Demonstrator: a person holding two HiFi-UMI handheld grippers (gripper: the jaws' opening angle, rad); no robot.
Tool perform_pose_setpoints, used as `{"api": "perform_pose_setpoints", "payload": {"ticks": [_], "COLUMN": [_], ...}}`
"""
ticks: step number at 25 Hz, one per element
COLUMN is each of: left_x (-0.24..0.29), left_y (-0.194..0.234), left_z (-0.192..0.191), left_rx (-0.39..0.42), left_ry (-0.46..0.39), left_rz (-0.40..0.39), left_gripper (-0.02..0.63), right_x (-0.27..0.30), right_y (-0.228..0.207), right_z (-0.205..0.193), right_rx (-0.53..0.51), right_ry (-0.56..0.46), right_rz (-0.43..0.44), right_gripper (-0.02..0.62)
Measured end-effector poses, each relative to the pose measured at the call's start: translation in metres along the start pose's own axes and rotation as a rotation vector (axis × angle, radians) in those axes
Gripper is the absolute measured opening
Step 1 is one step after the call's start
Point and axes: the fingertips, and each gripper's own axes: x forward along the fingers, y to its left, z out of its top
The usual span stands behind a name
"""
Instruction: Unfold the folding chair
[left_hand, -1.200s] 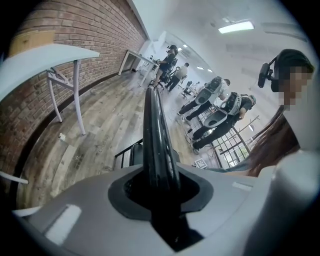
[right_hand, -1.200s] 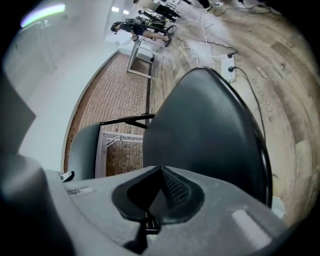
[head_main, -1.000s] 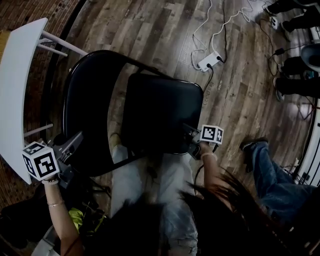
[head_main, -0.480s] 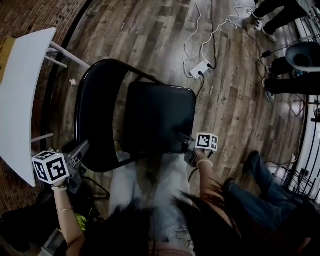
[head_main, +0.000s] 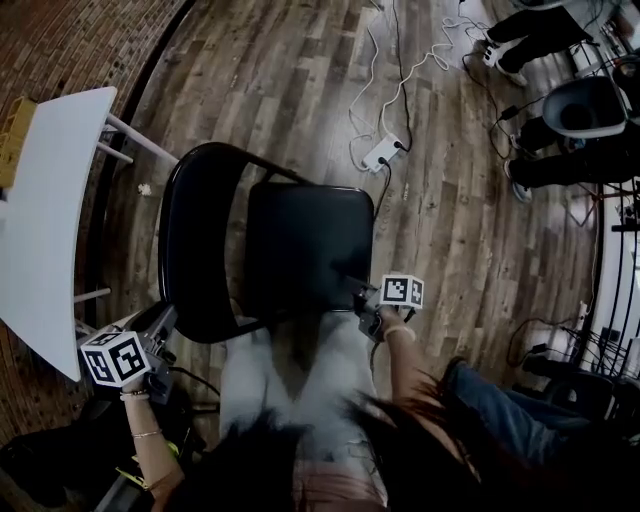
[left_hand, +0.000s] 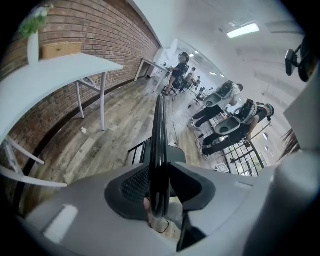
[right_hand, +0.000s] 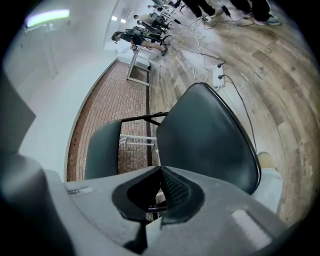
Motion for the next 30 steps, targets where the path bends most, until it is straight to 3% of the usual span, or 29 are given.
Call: {"api": "perform_pose_setpoints", "payload": {"ticks": [4,7,11,18,30], "left_x": [-0.013,-0.022,-0.029,-0.035,0.001], "left_y": [0.003,0.011,0.008,-0.012,-0.096], "left_z": [-0.008,-0.019,-0.029,-0.036,-0.033], "left_rx": [-0.023,-0.015,0.014,-0.038,0.007], "left_ry": [-0.009,-0.01,0.013,-0.038,-0.058], "left_rz": [0.032,0.092,0.115,0.096,0.026], "left_gripper": [0.109,-0.005,-0.003,-0.003,-0.003], "right_x": [-0.011,-0.02,-0.031,-0.043,-0.071], "right_y": [0.011,0.017,0.021,0.024,0.023], "right_z": [-0.006,-0.012,-0.013,-0.012,-0.005], "right_rx": [-0.001,-0.005,-0.01,-0.017,-0.022], "right_ry": [-0.002,0.0,-0.002,0.015,0.06], "right_rz": [0.009,0.015,0.018,0.031,0.053], "right_gripper": [-0.006,-0.006,-0.006,-0.006,-0.006]}}
